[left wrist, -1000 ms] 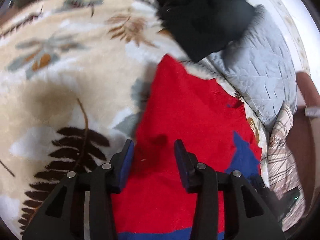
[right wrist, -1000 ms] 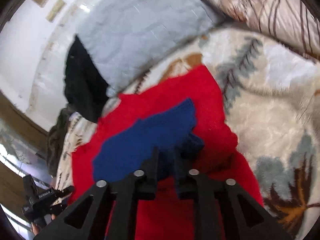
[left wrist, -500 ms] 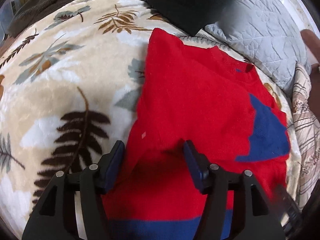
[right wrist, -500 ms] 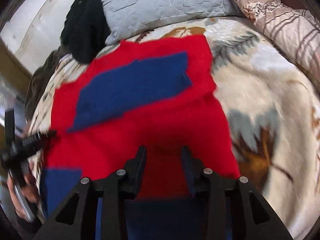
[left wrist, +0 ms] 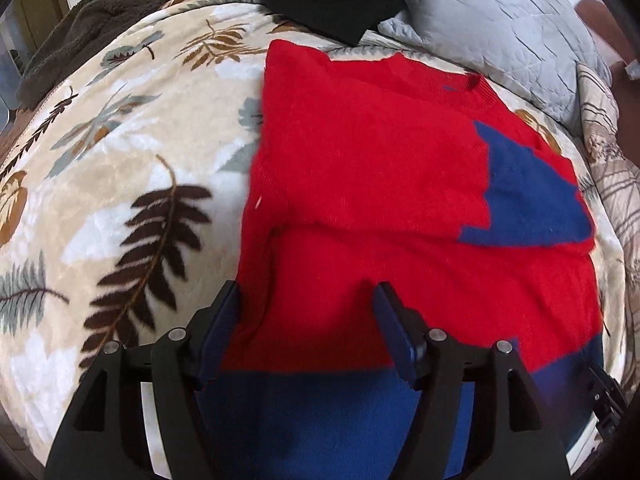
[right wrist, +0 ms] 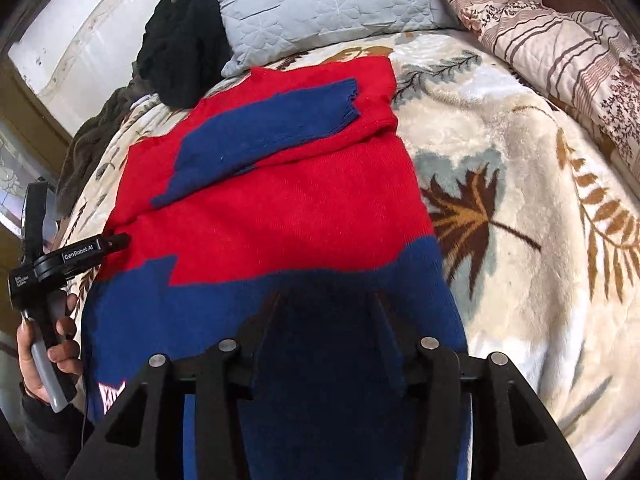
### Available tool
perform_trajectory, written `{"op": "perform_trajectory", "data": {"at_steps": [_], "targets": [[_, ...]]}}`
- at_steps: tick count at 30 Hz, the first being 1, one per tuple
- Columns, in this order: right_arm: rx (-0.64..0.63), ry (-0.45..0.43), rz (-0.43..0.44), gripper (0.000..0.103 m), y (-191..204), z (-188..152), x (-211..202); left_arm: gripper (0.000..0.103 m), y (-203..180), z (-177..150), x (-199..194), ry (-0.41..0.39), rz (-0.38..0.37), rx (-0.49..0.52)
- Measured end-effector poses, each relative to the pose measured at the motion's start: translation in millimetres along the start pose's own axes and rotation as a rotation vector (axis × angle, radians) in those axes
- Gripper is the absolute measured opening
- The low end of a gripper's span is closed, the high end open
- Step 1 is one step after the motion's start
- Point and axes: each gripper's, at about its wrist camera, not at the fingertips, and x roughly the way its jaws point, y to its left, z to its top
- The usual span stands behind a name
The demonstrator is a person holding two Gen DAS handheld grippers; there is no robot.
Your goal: Fold small clothes
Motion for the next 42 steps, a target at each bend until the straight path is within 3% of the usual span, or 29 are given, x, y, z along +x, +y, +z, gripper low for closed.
{"op": "perform_trajectory", "data": {"at_steps": [2, 5, 11, 15, 21, 26, 29, 33, 36, 42], "targets": [[-0.009, 0.01, -0.002, 0.048, -3, -5, -4, 0.068, 4, -10, -11, 0.027, -0.038, -0.006], [0.006, 0.011, 0.014, 0.048, -12, -14, -14, 0.067, 15, -30, -23, 0.091, -0.193, -0.046], [0.046, -0.007, 0.051, 0.048, -33, -33, -40, 0.068, 30, -77, -64, 0.04, -0.16, 0.051], [0.043, -0.034, 0.023, 0.049, -43, -42, -57, 0.067, 58, -99, -75, 0.097, -0.177, 0.007], [0.099, -0.046, 0.075, 0.053, -61, -62, -67, 0.068, 81, -134, -82, 0.147, -0.225, -0.057], [0.034, 0.033, 0.09, 0.053, -56, -80, -52, 0.068, 78, -157, -70, 0.229, -0.282, -0.084], [0.016, 0.017, 0.064, 0.052, -58, -83, -53, 0.068, 69, -163, -74, 0.207, -0.266, -0.052], [0.031, 0.052, 0.095, 0.054, -70, -94, -50, 0.079, 56, -171, -73, 0.202, -0.277, -0.032], [0.009, 0.072, 0.139, 0.055, -72, -107, -47, 0.081, 48, -177, -74, 0.163, -0.245, -0.019], [-0.06, 0.129, 0.231, 0.054, -69, -117, -49, 0.078, 39, -183, -71, 0.244, -0.349, -0.053]]}}
